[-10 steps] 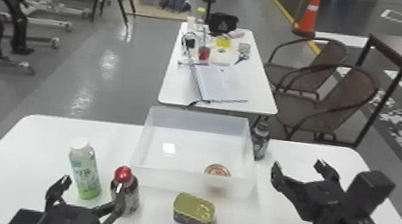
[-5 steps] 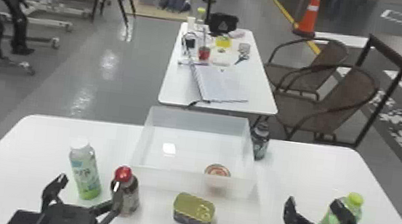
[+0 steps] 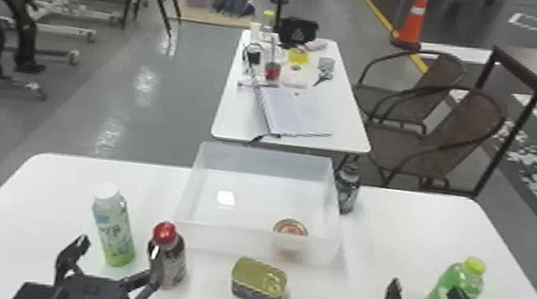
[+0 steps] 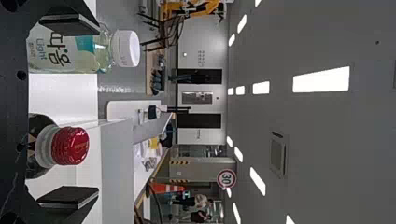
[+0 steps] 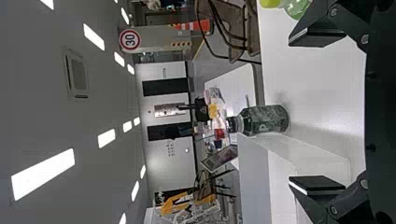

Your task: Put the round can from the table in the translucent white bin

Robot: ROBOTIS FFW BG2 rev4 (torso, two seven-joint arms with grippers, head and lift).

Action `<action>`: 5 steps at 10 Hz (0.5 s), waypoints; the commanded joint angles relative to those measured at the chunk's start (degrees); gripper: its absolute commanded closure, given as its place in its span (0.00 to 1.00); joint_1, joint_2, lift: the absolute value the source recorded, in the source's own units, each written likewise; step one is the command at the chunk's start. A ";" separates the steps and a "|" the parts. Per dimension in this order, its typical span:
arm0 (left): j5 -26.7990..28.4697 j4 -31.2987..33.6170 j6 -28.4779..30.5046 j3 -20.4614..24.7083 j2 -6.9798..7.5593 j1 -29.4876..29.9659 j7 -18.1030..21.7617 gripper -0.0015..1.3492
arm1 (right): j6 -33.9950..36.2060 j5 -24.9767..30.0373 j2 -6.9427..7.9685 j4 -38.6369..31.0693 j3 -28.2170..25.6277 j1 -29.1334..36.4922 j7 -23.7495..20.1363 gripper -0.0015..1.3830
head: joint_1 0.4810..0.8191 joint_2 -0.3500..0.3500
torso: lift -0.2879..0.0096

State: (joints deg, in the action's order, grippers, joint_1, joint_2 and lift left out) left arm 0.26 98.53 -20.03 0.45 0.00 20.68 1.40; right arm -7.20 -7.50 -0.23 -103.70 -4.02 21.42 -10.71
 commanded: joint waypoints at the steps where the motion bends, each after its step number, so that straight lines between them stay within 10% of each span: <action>1: 0.18 0.17 0.35 -0.01 -0.15 0.15 0.00 0.07 | 0.26 1.00 0.28 -0.54 0.06 0.20 0.08 0.17 | 0.20 0.50 | 0.63; 5: 0.44 0.79 1.22 -0.01 -0.15 0.24 0.00 0.07 | -1.41 2.67 0.28 -0.80 0.06 0.29 0.08 0.17 | 0.20 0.50 | 0.63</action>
State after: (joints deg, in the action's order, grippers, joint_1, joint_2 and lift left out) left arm 0.69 99.20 -18.97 0.48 0.00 20.92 1.40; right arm -8.39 -5.08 0.00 -104.50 -3.95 21.65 -10.63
